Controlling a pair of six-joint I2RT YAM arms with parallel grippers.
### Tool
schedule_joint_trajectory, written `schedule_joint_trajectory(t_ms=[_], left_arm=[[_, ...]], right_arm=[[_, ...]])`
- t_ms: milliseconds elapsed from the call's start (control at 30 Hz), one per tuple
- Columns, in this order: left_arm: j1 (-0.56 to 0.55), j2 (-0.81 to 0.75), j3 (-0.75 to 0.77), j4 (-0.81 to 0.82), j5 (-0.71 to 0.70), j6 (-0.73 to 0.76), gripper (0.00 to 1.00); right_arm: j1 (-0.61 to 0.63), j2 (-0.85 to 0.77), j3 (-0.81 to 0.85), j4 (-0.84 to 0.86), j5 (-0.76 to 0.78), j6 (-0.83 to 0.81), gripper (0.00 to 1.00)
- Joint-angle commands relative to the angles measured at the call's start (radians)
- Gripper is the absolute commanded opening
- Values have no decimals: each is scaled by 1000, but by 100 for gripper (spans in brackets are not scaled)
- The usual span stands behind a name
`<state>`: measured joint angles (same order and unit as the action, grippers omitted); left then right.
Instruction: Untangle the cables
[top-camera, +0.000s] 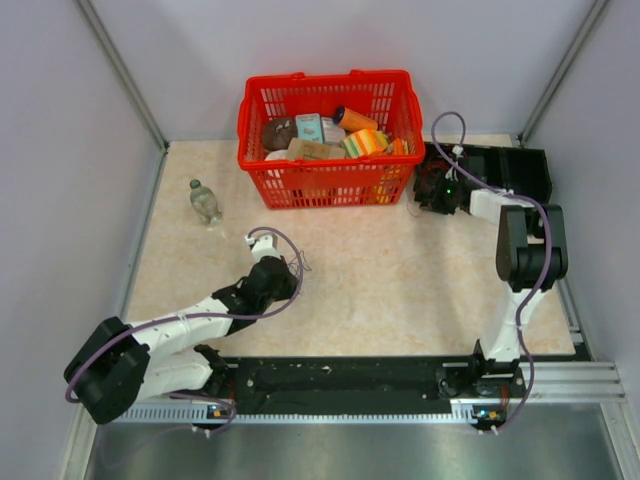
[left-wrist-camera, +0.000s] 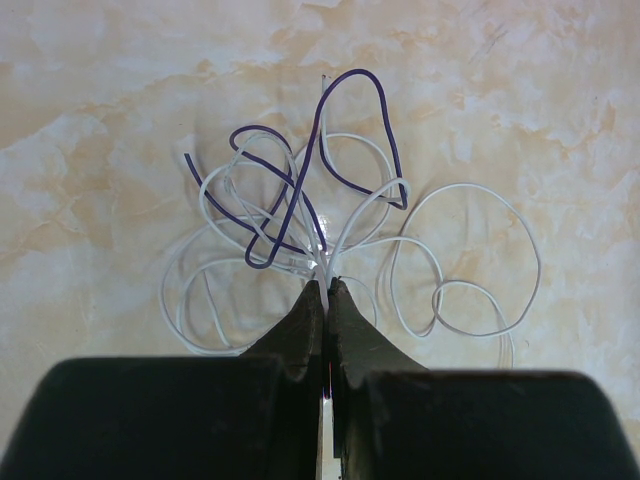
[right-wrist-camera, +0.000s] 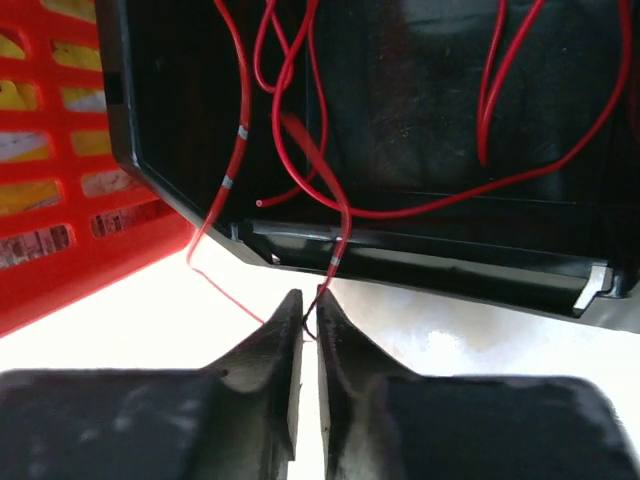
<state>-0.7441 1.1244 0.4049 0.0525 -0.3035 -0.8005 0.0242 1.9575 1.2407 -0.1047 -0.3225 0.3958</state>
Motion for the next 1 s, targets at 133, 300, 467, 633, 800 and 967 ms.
schedule_joint_trajectory(t_ms=[133,300,467,633,800,967], left_arm=[[2,8,29,33,4,14,0],[2,5,28,35,4,15,0],[2,0,25,37,3,12,0],[2,3,26,38,1,14,0],[2,14,34,35,3,15,0],[2,15,34,33,1,15,0]], right_arm=[[6,-136,52,-38,39,21,0],[-18,-131,129,-82,98,54,0],[-20,-10,316,-156,152,40,0],[-20,86,430,-193,269,41,0],[-3,195,560,-279,394,-12,0],[14,222,592,-309,393,-40,0]])
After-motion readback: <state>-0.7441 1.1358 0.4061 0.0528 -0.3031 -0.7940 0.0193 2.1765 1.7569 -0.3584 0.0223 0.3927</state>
